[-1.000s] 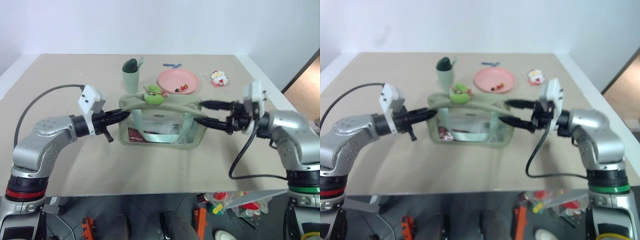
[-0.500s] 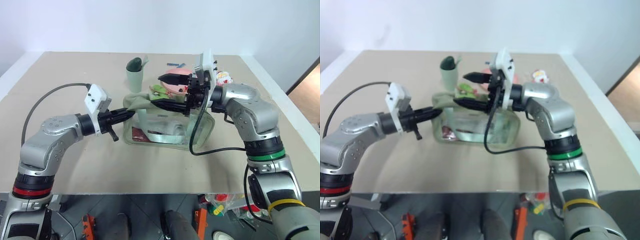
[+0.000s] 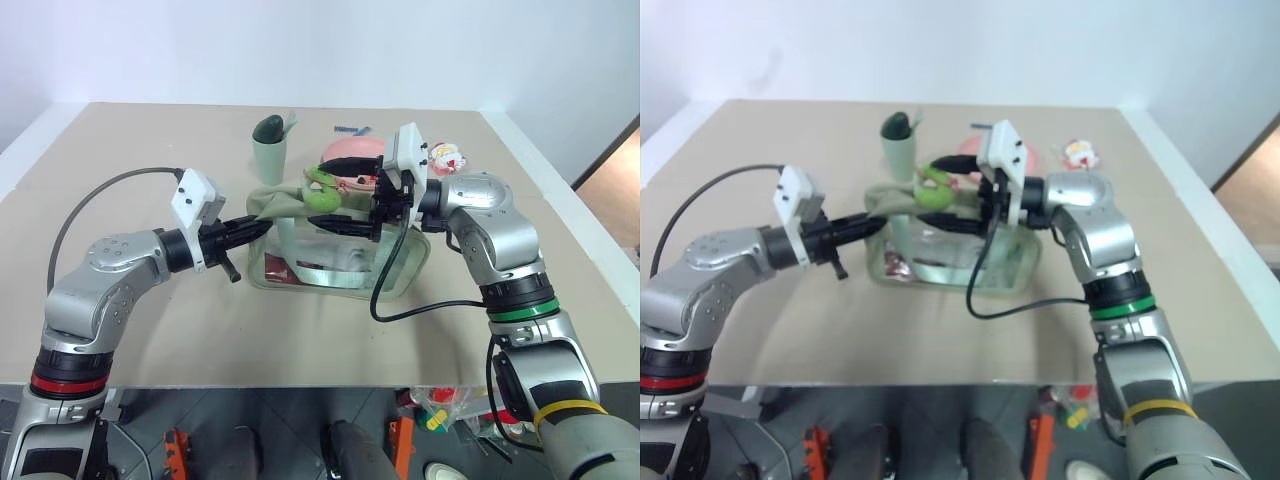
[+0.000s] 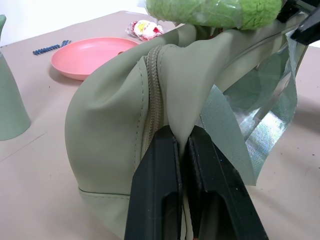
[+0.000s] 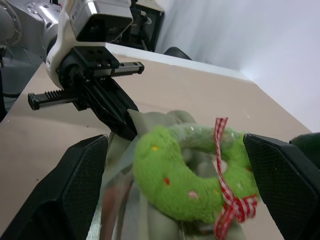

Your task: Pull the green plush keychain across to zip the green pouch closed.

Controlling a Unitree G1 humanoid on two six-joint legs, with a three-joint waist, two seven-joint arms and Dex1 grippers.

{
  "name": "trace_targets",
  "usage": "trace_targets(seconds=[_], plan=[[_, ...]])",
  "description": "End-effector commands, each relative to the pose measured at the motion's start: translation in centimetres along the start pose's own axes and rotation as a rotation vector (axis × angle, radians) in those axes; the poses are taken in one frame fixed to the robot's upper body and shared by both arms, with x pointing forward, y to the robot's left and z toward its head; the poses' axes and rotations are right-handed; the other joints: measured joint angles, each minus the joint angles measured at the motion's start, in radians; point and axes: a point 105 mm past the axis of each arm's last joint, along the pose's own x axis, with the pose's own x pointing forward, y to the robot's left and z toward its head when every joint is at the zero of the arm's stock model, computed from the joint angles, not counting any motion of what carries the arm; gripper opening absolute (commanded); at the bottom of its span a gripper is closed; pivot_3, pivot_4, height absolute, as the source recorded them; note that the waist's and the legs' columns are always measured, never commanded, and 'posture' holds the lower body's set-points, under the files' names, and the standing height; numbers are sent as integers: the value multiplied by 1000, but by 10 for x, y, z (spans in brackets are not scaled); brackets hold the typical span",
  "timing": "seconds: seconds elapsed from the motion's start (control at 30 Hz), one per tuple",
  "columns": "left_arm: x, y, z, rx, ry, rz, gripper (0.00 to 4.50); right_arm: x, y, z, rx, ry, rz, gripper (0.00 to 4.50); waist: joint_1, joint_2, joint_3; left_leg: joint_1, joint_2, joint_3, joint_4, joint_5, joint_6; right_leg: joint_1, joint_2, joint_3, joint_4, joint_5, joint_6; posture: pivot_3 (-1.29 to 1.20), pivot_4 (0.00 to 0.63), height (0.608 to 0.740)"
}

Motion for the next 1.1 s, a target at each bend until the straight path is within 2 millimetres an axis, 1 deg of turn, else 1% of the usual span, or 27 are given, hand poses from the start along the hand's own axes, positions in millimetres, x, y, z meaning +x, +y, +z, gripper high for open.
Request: trace_targets(seconds=[0.03, 0.1, 0.13, 0.2, 0.3, 0.37, 0.4, 0.53, 0.73, 0.83, 0.9, 1.03, 1.1], plan=[[3, -4, 3, 9, -11, -18, 0, 0, -7, 13, -64, -25, -29, 3734, 0, 0, 0, 0, 0, 0, 1, 0, 0, 0, 0, 0, 0, 0, 0, 0, 150, 740], [4, -4, 4, 8, -16, -17, 0, 0, -9, 14, -54, -37, -44, 2998, 0, 0, 0, -1, 0, -1, 2, 0, 0, 1, 0, -1, 0, 0, 0, 0, 150, 740], [5, -4, 4, 8, -18, -17, 0, 0, -10, 15, -50, -42, -50, 2753, 0, 0, 0, -1, 0, -1, 2, 0, 0, 1, 0, -1, 0, 0, 0, 0, 150, 740], [5, -4, 3, 6, -19, -17, 0, 0, -11, 18, -47, -55, -58, 1890, 0, 0, 0, -1, 0, -1, 2, 0, 0, 1, 0, -1, 0, 0, 0, 0, 150, 740], [8, -4, 4, -2, -37, -4, 0, 0, -11, 22, -41, -73, -69, 948, 1, 0, 0, -1, 0, -3, 3, 0, 0, 1, 0, -2, 0, 0, 0, 0, 150, 740], [9, -2, 6, -7, -49, 10, 0, -1, -12, 26, -55, -91, -83, 189, 2, 0, 0, -1, 0, -4, 3, 0, 0, 2, 0, -3, 0, 0, 0, 0, 150, 740], [10, -2, 7, -9, -54, 16, 0, -2, -13, 29, -73, -110, -94, 21, 2, 0, 0, -2, 0, -4, 3, 0, 0, 2, 0, -3, 0, 0, 0, 0, 150, 740], [13, 2, 11, -2, -66, 42, 0, -9, -14, 40, -120, -150, -126, 21, 2, 0, 0, -2, -1, -5, 4, 0, 0, 2, 0, -4, 0, 0, 0, 0, 150, 740], [16, 2, 12, 13, -63, 52, 0, -21, -9, 45, -145, -169, -134, 21, 1, 0, 0, -3, 0, -6, 3, 0, 0, 2, 0, -5, 0, 0, 0, 0, 150, 740], [16, 6, 11, 12, -61, 77, 0, -35, -14, 52, -175, -175, -187, 21, 0, 2, 1, -3, 0, -6, 3, 0, 0, 2, 0, -5, 0, 0, 0, 0, 150, 740], [14, 10, 11, 12, -64, 113, 0, -53, -19, 50, -205, -123, -237, 21, 1, 3, 2, -3, 0, -6, 3, 0, 0, 2, 0, -4, 0, 0, 0, 0, 150, 740], [11, 18, 11, 29, -67, 175, 0, -105, -36, 34, -233, 32, -399, 21, 7, 3, 2, -3, -1, -6, 4, 0, 0, 2, -1, -4, -1, 0, 0, 0, 150, 740], [11, 19, 10, 36, -66, 187, 0, -130, -41, 25, -261, 128, -458, 21, 7, 3, 2, -3, -2, -5, 4, 0, 0, 2, -1, -3, -1, 0, 1, 0, 150, 740]])
